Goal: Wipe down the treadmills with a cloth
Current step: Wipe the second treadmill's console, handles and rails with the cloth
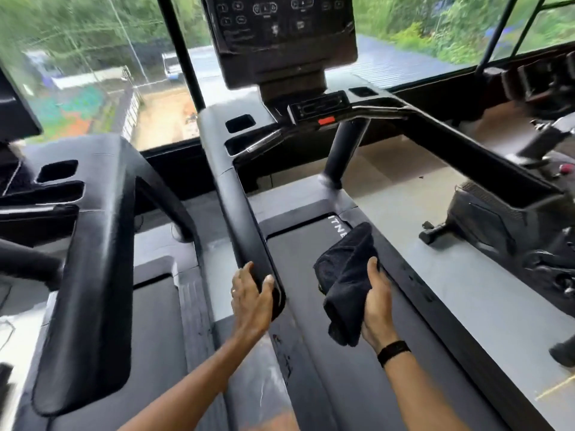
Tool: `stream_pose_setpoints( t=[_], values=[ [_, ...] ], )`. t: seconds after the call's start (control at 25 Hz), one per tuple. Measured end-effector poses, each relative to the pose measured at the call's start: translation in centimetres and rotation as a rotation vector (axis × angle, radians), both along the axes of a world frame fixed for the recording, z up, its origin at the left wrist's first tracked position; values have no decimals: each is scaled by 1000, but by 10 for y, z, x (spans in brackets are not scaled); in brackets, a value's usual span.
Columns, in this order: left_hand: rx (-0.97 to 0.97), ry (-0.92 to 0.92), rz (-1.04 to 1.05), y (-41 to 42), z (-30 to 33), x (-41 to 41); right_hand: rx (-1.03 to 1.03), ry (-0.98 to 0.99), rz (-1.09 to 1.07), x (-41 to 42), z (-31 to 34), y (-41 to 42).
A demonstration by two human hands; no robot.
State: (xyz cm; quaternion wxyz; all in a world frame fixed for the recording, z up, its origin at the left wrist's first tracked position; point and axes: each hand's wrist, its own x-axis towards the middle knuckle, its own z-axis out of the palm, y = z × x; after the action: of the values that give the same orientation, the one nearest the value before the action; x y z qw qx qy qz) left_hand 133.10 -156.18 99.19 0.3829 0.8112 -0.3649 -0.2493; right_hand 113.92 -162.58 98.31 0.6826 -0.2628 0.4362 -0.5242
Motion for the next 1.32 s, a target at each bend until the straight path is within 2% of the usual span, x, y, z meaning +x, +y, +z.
stream_pose_setpoints(
  t=[0.12,0.28,0.36,0.44,0.52,0.68,0.8,0.88,1.04,1.12,1.2,1.24,1.32],
  values=[
    [94,66,121,-21,-2,13,56,-24,105,12,-8,-2],
    [163,211,228,-75,1,21,21,7,273,54,-30,-3],
    [220,161,225,-90,-6,21,-39,-5,444,84,-39,3],
    [252,34,201,-94,-18,22,-81,-11,491,113,-55,0],
    [230,-11,227,-97,-26,25,-89,-32,532,137,-75,-20],
    [185,19,306,-104,-33,27,22,-105,630,174,-111,-77],
    [147,31,283,-103,-35,27,173,-134,714,182,-140,-83],
    [140,32,282,-103,-36,30,296,-95,751,172,-136,-74],
    [165,7,271,-100,-34,28,360,232,776,153,-120,-40],
    [178,-72,237,-97,-34,25,231,281,725,150,-94,-35],
    [109,-161,131,-97,-33,25,47,287,653,163,-81,-52],
    [59,-168,85,-99,-34,26,-38,295,635,173,-76,-67],
    [1,-150,62,-100,-37,28,-80,273,642,197,-70,-105]
  ],
)
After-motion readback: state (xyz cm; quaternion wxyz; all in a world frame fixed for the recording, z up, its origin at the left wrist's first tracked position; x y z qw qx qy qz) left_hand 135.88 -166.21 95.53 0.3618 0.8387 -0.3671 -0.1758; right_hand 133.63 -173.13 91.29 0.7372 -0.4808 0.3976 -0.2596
